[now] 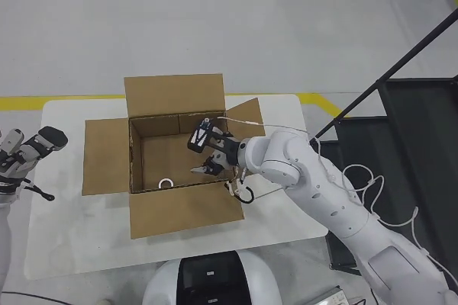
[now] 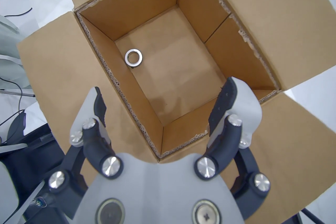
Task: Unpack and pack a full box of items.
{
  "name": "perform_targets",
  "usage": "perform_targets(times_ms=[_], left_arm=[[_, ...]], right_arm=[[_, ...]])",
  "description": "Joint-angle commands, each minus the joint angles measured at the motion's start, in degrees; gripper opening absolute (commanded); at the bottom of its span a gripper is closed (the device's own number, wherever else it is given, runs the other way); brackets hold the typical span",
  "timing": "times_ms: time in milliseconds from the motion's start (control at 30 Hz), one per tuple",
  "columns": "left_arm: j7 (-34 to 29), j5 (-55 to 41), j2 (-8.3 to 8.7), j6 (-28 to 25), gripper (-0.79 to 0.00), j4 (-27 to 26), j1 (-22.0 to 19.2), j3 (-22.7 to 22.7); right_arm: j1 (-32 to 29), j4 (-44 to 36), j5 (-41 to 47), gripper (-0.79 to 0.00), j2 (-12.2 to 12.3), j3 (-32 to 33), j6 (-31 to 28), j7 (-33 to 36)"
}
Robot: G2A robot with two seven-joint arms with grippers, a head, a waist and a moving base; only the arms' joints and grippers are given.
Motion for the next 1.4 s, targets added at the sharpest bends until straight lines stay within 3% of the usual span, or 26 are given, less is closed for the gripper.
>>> perform_targets(times_ms=[0, 200, 433, 900, 1067, 1367], left_arm=[[0.0, 0.0, 0.0, 0.0, 0.0, 0.0, 0.0, 0.0], [0.0, 0.0, 0.0, 0.0, 0.0, 0.0, 0.0, 0.0], [0.0, 0.0, 0.0, 0.0, 0.0, 0.0, 0.0, 0.0], [0.0, 0.0, 0.0, 0.0, 0.0, 0.0, 0.0, 0.0], [0.0, 0.0, 0.0, 0.0, 0.0, 0.0, 0.0, 0.0], [0.0, 0.0, 0.0, 0.0, 0.0, 0.0, 0.0, 0.0]], right_arm=[[4.05, 1.17, 0.15, 0.0, -1.05, -2.68, 2.1, 2.98], [17.0, 8.44, 3.2, 0.0, -6.26, -14.57, 4.06, 9.94], [26.64, 22.9, 8.15, 0.0, -14.18, -25.72, 2.2, 7.03], [32.54, 46.08, 3.77, 0.0, -26.16, -35.54, -10.95, -6.56], [32.74, 52.64, 3.12, 0.0, -29.41, -36.6, -13.87, -10.11], [32.74, 53.04, 3.21, 0.0, -29.6, -36.58, -14.09, -10.41]])
